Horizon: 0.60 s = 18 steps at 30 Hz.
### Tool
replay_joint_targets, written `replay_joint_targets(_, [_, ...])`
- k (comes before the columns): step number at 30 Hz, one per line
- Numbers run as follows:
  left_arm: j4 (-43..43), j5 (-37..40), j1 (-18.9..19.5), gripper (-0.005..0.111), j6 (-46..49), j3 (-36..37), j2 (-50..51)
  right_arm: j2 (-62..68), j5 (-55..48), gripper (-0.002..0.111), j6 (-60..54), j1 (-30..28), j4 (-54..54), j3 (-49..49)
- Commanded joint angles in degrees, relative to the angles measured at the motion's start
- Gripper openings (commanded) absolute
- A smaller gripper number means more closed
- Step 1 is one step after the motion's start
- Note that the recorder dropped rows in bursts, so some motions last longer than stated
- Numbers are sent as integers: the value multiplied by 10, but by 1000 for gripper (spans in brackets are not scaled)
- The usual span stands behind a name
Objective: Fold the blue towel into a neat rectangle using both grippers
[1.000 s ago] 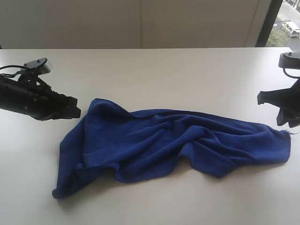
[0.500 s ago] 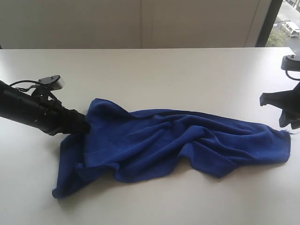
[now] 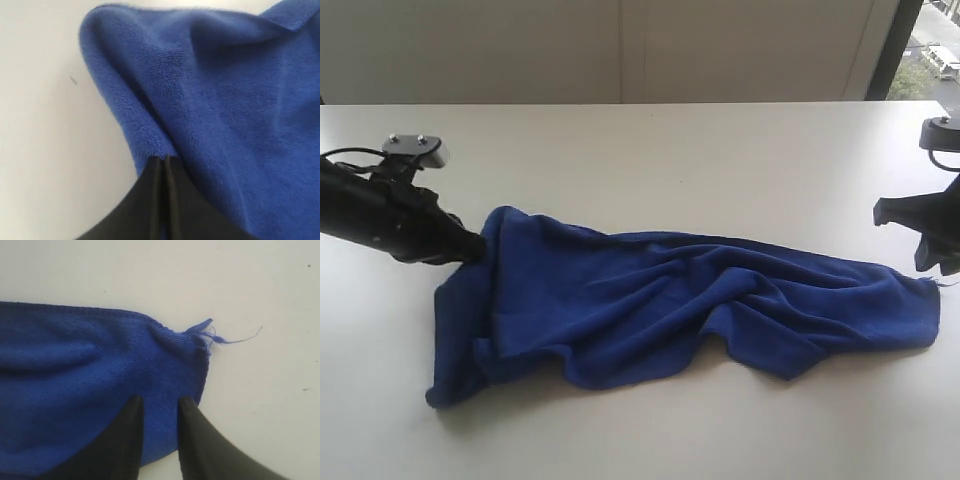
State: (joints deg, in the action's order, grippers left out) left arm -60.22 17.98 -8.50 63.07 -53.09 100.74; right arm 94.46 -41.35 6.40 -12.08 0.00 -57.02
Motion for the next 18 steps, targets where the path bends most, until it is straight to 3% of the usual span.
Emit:
replay_joint_targets(1, [31,-4,-4,0,4,3,-70,0,3,24,0,-5,0,-2])
replay_joint_targets(5, [69,-6,-37,0,4,3,-110,0,3,24,0,-5,3,-2])
replay_joint_targets(13, [145,45,-181,0,3,3,-86,0,3,24,0,-5,3,-2])
replay_joint_targets(16, [161,39,-203,2,-3,3,-70,0,3,24,0,-5,3,-2])
replay_joint_targets(18, [161,27,-203,12,-17,3,-71,0,3,24,0,-5,3,-2])
